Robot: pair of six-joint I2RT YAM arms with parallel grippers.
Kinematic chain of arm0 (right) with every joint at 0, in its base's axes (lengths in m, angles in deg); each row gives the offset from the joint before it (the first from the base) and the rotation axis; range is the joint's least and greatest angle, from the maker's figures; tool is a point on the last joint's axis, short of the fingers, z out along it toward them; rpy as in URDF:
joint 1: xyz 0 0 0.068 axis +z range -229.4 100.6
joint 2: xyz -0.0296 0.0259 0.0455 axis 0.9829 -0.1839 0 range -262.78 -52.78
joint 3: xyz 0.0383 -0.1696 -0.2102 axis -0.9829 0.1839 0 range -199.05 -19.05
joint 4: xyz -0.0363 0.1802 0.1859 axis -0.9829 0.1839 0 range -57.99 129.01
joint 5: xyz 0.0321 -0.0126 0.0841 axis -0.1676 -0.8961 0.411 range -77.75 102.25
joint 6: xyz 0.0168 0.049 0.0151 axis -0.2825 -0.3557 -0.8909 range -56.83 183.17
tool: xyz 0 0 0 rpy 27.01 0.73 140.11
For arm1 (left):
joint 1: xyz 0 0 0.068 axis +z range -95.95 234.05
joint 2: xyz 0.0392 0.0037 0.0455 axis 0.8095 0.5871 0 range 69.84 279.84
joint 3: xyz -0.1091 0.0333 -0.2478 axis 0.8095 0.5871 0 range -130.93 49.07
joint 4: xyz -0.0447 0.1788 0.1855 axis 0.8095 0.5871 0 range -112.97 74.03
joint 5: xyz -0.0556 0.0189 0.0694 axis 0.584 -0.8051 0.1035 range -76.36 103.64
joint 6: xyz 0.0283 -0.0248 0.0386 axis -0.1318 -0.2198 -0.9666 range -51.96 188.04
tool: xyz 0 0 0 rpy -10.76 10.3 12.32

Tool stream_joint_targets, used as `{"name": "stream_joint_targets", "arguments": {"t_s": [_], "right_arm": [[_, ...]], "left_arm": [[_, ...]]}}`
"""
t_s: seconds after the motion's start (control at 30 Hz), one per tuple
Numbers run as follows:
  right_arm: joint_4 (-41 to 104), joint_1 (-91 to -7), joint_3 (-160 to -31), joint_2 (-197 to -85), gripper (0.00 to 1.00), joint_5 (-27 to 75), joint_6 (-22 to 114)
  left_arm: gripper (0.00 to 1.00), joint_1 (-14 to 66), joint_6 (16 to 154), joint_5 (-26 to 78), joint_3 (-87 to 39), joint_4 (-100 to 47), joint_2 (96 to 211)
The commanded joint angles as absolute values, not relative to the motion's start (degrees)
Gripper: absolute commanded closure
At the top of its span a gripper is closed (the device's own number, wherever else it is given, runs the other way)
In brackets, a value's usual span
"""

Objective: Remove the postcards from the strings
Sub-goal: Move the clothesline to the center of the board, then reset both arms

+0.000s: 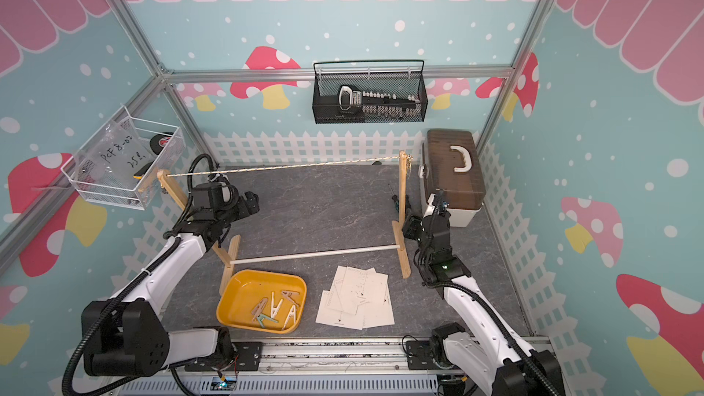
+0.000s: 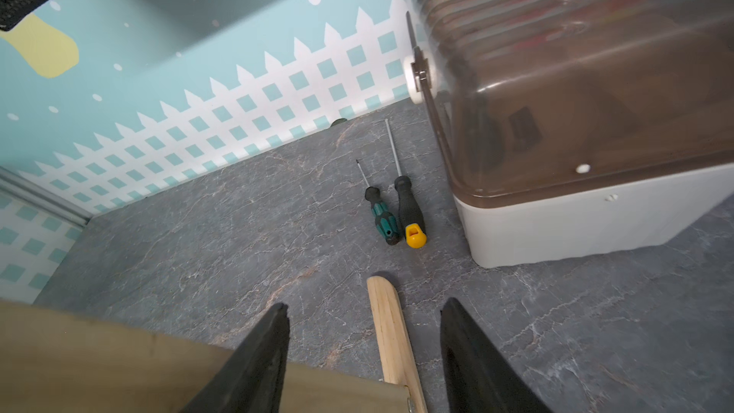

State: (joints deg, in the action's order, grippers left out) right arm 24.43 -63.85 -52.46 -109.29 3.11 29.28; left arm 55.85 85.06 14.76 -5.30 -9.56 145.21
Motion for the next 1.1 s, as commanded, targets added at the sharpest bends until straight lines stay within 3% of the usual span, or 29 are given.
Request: {"name": "stream_joint_targets", "arguments": {"t_s": [0.0, 0.1, 0.23, 0.47, 0.7, 0.9, 1.07], "right_arm": [[21.3, -64.0, -55.26, -112.52, 0.4, 13.67, 33.33], [20.55, -64.02, -56.78, -115.83, 0.39, 20.91, 34.67], [20.62, -64.03, -56.87, -116.4, 0.38, 20.9, 34.77], [23.83, -64.19, -52.97, -108.92, 0.37, 8.09, 35.6], [22.28, -64.76, -48.72, -107.05, 0.37, -8.9, 42.82], [8.22, -64.99, -38.93, -105.54, 0.34, -19.38, 50.94], [-4.2, -65.18, -35.36, -113.05, 0.34, -21.62, 58.24]], "left_arm": [[0.01, 58.38, 81.53, 16.77, -7.48, -10.36, 147.05], [0.01, 59.51, 79.99, 17.2, -7.42, -11.76, 148.11], [0.01, 59.75, 79.02, 19.3, -5.29, -15.65, 149.01], [0.01, 58.4, 78.81, 25.67, 4.11, -32.39, 150.03], [0.01, 55.83, 74.62, 19.01, 9.08, -39.82, 151.28], [0.01, 55.63, 74.98, 13.98, 10.72, -40.89, 150.04], [0.0, 55.53, 74.46, 10.77, 12.08, -40.33, 150.71]]}}
